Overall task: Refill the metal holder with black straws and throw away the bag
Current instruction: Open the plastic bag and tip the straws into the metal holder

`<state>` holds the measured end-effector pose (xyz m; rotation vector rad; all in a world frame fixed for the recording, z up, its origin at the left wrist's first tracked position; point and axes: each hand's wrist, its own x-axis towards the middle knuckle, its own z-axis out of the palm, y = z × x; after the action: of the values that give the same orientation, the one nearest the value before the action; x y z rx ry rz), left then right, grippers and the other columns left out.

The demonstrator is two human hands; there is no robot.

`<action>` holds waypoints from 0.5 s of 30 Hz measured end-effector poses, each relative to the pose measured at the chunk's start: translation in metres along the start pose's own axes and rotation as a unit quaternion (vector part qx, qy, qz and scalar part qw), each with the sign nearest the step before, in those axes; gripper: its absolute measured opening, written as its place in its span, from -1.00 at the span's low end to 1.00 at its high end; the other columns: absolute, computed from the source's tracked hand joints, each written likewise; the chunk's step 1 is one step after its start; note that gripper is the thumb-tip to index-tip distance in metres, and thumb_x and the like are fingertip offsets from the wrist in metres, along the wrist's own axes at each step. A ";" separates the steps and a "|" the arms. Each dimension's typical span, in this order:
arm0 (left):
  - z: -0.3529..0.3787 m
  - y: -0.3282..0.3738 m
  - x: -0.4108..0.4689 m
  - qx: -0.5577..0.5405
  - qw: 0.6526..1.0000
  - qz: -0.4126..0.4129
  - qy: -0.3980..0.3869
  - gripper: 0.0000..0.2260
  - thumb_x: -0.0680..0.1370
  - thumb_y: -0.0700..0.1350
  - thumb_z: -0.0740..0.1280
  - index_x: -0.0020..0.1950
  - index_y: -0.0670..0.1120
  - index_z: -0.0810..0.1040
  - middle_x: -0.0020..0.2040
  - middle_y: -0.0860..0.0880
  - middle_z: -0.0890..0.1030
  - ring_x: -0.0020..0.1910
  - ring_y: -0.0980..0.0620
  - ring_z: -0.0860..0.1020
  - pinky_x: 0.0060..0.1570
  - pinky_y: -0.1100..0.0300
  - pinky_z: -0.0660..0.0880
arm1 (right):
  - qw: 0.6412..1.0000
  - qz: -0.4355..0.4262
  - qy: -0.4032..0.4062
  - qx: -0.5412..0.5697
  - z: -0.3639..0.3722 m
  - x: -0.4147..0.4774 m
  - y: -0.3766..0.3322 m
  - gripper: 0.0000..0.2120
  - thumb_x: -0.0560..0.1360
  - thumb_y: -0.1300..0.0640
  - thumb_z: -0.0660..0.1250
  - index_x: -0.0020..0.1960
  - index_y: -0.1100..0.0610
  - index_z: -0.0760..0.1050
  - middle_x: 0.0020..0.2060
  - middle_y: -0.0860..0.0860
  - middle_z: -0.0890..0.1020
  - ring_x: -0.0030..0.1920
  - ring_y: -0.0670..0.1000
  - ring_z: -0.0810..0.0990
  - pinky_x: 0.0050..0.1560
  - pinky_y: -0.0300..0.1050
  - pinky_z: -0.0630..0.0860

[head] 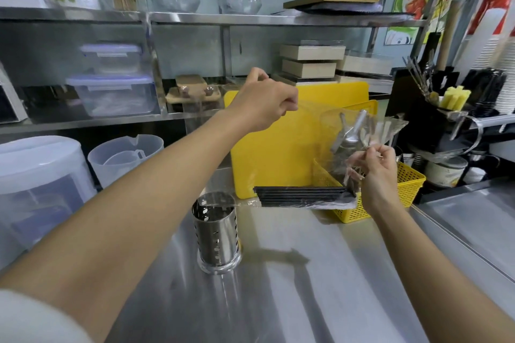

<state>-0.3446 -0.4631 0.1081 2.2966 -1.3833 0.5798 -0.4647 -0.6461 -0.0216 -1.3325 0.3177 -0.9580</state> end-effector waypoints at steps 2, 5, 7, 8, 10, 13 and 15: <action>0.004 -0.004 -0.001 -0.004 1.000 -0.001 -0.004 -0.80 0.58 0.01 0.19 -0.12 -0.01 0.56 -0.21 0.03 0.63 0.02 -0.06 0.24 0.15 0.13 0.13 | 1.000 0.003 -0.002 -0.001 -0.002 0.000 0.003 -0.81 0.64 0.12 0.00 -0.11 0.00 0.30 -0.32 0.00 0.55 -0.25 -0.05 0.53 -0.20 -0.11 0.41; 0.010 -0.011 -0.006 -0.003 1.000 -0.003 -0.011 -0.79 0.58 0.01 0.19 -0.13 -0.02 0.56 -0.22 0.05 0.61 -0.04 -0.03 0.24 0.07 0.18 0.10 | 1.000 0.007 -0.010 -0.013 -0.005 -0.002 0.011 -0.82 0.63 0.11 0.05 -0.11 0.03 0.35 -0.30 -0.01 0.56 -0.30 -0.11 0.54 -0.24 -0.18 0.44; 0.011 -0.014 -0.008 -0.021 1.000 -0.015 -0.018 -0.80 0.57 0.00 0.20 -0.20 0.02 0.53 -0.23 0.06 0.60 -0.08 -0.02 0.33 0.04 0.16 0.13 | 0.999 0.011 -0.016 -0.030 -0.007 -0.005 0.019 -0.80 0.62 0.08 0.10 -0.15 0.06 0.39 -0.29 0.00 0.57 -0.32 -0.13 0.54 -0.25 -0.20 0.42; 0.010 -0.015 -0.009 -0.029 0.999 -0.020 -0.021 -0.80 0.57 -0.01 0.22 -0.24 0.04 0.50 -0.25 0.05 0.60 -0.11 -0.01 0.39 0.04 0.14 0.17 | 0.999 0.018 -0.020 -0.040 -0.008 -0.007 0.024 -0.78 0.61 0.06 0.11 -0.16 0.07 0.41 -0.28 0.00 0.57 -0.31 -0.11 0.53 -0.24 -0.18 0.42; 0.008 -0.014 -0.008 -0.034 0.999 -0.031 -0.029 -0.80 0.56 -0.04 0.25 -0.27 0.04 0.50 -0.27 0.04 0.60 -0.18 0.00 0.47 -0.01 0.11 0.26 | 0.998 0.036 -0.027 -0.051 -0.008 -0.011 0.035 -0.75 0.60 0.00 0.13 -0.17 0.09 0.44 -0.26 0.01 0.59 -0.26 -0.05 0.54 -0.18 -0.10 0.40; 0.006 -0.011 -0.007 -0.040 0.996 -0.055 -0.050 -0.84 0.54 -0.05 0.27 -0.21 -0.03 0.57 -0.25 0.00 0.63 -0.18 0.00 0.53 -0.12 0.10 0.42 | 0.996 0.057 -0.044 -0.053 -0.006 -0.017 0.048 -0.73 0.56 -0.06 0.18 -0.18 0.07 0.50 -0.26 0.00 0.60 -0.20 -0.02 0.55 -0.14 -0.07 0.41; 0.005 -0.009 -0.007 -0.050 0.994 -0.068 -0.065 -0.85 0.54 -0.06 0.27 -0.15 -0.06 0.60 -0.23 -0.01 0.64 -0.15 0.00 0.56 -0.09 0.03 0.51 | 0.993 0.069 -0.077 -0.056 -0.006 -0.018 0.055 -0.75 0.47 -0.12 0.27 -0.15 0.06 0.55 -0.23 0.00 0.61 -0.18 -0.03 0.56 -0.13 -0.10 0.45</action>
<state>-0.3385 -0.4565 0.0993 2.3591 -1.2689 0.3161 -0.4577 -0.6402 -0.0791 -1.4572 0.3449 -0.7263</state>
